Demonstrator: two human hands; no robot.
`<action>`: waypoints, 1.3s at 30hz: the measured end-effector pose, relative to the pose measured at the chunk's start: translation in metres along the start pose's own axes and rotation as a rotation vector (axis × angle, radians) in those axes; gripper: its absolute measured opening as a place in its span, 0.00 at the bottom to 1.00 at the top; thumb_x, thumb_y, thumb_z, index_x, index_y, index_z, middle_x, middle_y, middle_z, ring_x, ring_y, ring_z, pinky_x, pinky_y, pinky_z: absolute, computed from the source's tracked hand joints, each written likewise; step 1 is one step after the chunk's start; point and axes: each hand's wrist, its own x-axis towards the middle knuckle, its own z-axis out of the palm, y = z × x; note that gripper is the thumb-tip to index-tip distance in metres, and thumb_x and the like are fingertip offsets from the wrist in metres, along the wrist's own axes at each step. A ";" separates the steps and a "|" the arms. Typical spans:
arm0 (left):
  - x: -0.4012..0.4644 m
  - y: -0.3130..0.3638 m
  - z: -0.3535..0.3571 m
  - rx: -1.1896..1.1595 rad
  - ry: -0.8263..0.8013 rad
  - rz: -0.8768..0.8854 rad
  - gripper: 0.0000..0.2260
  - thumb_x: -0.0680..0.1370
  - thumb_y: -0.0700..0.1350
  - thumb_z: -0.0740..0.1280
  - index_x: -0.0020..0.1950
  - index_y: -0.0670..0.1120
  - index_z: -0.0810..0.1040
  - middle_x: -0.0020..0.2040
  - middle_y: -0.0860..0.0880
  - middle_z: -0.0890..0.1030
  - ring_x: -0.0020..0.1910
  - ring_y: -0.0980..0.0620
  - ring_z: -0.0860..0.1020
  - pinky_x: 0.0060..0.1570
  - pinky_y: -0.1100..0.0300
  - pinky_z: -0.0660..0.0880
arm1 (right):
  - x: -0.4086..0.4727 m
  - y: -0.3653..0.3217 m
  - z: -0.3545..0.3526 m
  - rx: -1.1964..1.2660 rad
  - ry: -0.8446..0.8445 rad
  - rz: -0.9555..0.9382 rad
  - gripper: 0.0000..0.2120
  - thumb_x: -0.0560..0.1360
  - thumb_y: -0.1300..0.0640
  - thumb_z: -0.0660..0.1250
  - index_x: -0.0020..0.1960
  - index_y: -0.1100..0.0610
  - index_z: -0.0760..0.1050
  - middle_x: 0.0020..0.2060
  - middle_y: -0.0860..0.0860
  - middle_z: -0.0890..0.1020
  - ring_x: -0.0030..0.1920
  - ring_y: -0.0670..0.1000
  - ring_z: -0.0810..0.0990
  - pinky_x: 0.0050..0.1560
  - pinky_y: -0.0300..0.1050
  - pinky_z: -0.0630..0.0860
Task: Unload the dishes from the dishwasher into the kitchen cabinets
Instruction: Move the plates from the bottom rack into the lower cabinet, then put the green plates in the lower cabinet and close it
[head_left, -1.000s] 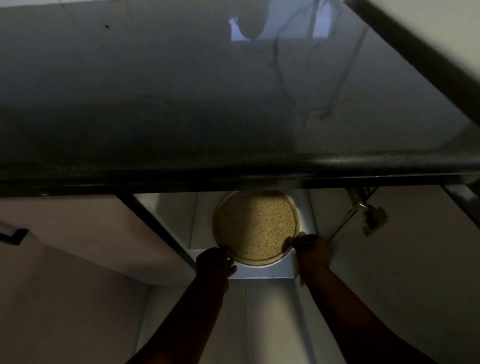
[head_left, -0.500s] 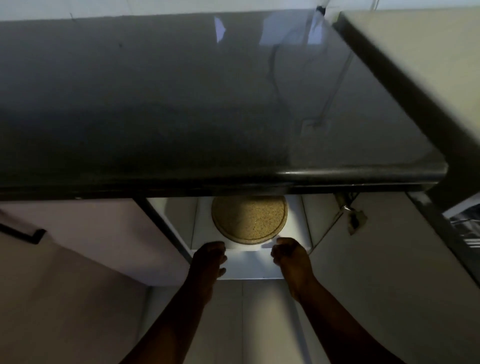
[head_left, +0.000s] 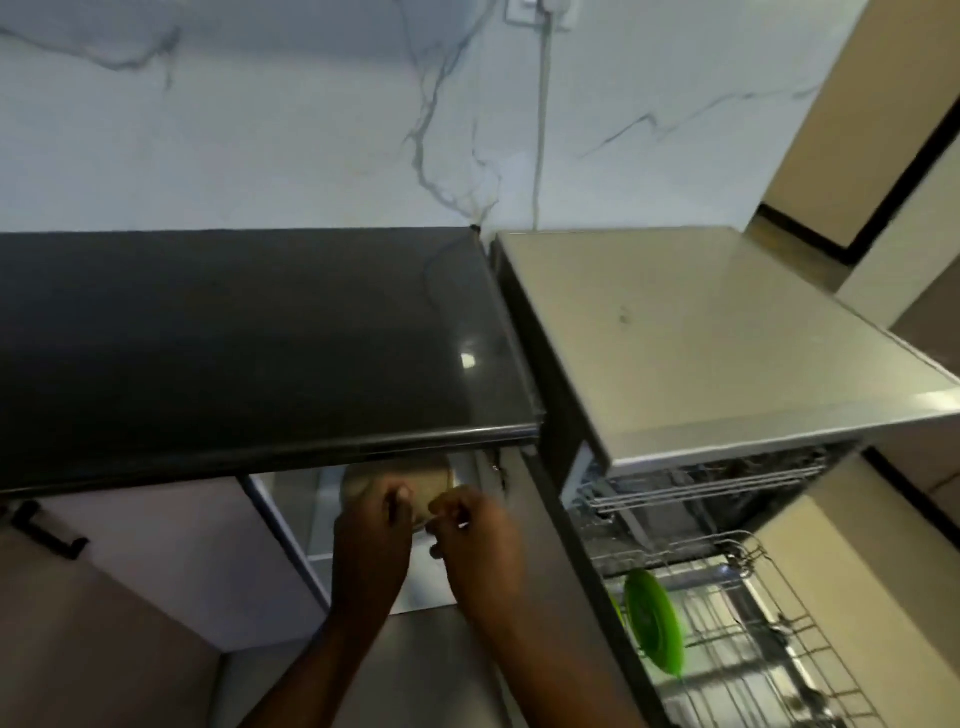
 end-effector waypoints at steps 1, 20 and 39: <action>-0.003 0.024 -0.002 0.006 0.028 0.098 0.08 0.80 0.43 0.59 0.46 0.52 0.75 0.39 0.53 0.79 0.38 0.57 0.78 0.40 0.65 0.74 | -0.005 -0.009 -0.018 -0.020 0.029 -0.039 0.06 0.78 0.57 0.63 0.45 0.50 0.77 0.41 0.48 0.82 0.41 0.45 0.81 0.46 0.44 0.80; -0.210 0.245 0.129 0.026 -0.124 0.037 0.06 0.79 0.44 0.62 0.50 0.47 0.78 0.45 0.50 0.81 0.45 0.52 0.81 0.47 0.54 0.77 | -0.123 0.123 -0.347 -0.119 0.140 0.075 0.11 0.77 0.57 0.63 0.37 0.56 0.76 0.33 0.53 0.82 0.34 0.54 0.82 0.41 0.55 0.82; -0.222 0.010 0.353 -0.088 0.017 -0.676 0.10 0.80 0.49 0.61 0.43 0.49 0.78 0.40 0.48 0.82 0.41 0.47 0.81 0.46 0.51 0.78 | -0.031 0.391 -0.298 -0.488 -0.274 0.158 0.09 0.79 0.62 0.60 0.54 0.52 0.76 0.42 0.48 0.83 0.37 0.44 0.81 0.36 0.35 0.77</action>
